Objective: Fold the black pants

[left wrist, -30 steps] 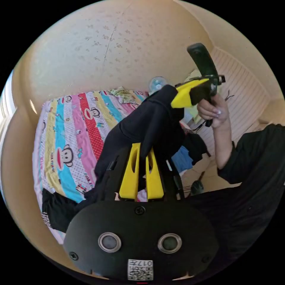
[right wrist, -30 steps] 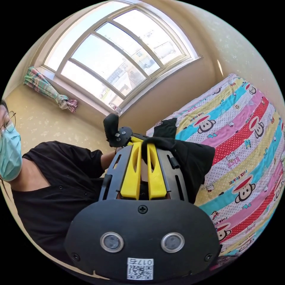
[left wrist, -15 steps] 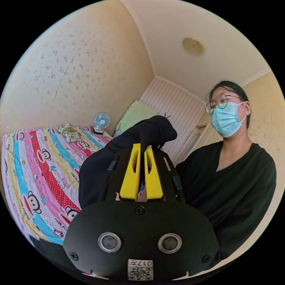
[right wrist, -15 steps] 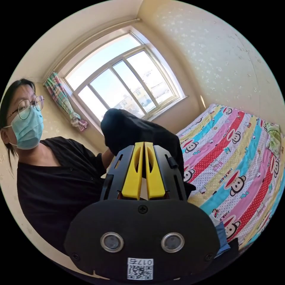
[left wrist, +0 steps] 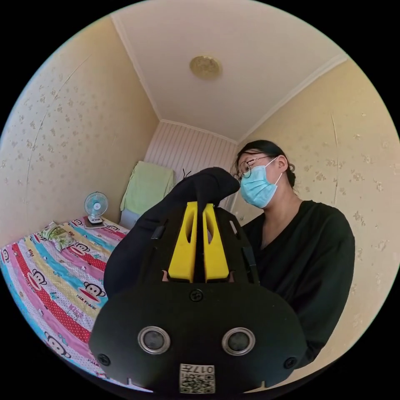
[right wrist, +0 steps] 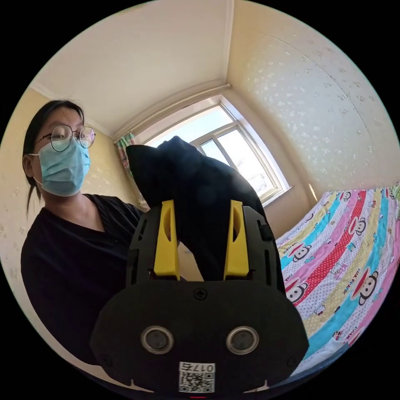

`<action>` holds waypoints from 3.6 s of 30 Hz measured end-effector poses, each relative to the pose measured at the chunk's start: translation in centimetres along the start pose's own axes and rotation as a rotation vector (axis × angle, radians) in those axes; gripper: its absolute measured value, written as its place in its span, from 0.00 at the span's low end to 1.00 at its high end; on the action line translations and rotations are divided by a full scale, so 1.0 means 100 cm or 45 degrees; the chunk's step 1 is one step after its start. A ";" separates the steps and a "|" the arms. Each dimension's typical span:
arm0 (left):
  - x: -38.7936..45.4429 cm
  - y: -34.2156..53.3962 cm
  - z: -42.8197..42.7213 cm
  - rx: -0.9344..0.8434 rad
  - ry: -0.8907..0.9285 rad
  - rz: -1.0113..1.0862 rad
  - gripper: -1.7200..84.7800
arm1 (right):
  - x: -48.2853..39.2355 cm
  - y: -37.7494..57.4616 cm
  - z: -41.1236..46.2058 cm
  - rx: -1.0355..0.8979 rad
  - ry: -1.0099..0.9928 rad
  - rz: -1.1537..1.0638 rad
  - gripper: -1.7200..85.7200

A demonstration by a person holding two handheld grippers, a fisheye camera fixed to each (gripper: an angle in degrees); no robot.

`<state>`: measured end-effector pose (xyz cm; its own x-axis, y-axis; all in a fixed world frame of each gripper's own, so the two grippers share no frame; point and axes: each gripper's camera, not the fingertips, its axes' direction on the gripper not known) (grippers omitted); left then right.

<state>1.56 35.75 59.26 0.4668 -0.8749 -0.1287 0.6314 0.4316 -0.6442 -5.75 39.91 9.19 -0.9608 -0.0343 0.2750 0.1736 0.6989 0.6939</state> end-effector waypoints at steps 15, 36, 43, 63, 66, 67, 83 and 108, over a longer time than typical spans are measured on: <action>0.041 0.039 -0.005 0.029 -0.001 0.010 0.03 | -0.148 -0.011 0.102 -0.083 -0.044 -0.215 0.08; 0.016 0.109 0.004 -0.092 -0.424 -0.459 0.18 | -0.342 -0.083 0.245 0.105 0.995 -0.594 0.03; 0.028 0.106 0.003 -0.043 -0.285 -0.369 0.15 | -0.362 -0.138 0.299 0.154 1.344 -0.692 0.04; -0.004 -0.065 -0.148 0.649 -1.253 -0.147 0.06 | -0.342 -0.198 0.234 0.202 1.371 -0.707 0.04; -0.057 -0.121 -0.167 0.592 -1.285 -0.174 0.06 | -0.289 -0.225 0.209 0.082 1.438 -0.579 0.05; -0.073 -0.133 -0.170 0.573 -1.281 -0.190 0.06 | -0.253 -0.241 0.201 0.033 1.496 -0.490 0.05; -0.474 0.036 -0.279 -0.352 -1.209 -1.369 0.03 | 0.252 -0.067 0.004 -0.652 1.264 0.778 0.07; -0.540 0.123 -0.170 -1.133 -0.428 -1.679 0.09 | 0.353 0.137 -0.358 -0.409 0.921 1.496 0.02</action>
<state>-26.45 84.57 45.45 0.1035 -0.3780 0.9200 0.1989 -0.8984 -0.3915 -29.58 22.74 52.23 0.0792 0.0234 0.9966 0.9175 0.3891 -0.0820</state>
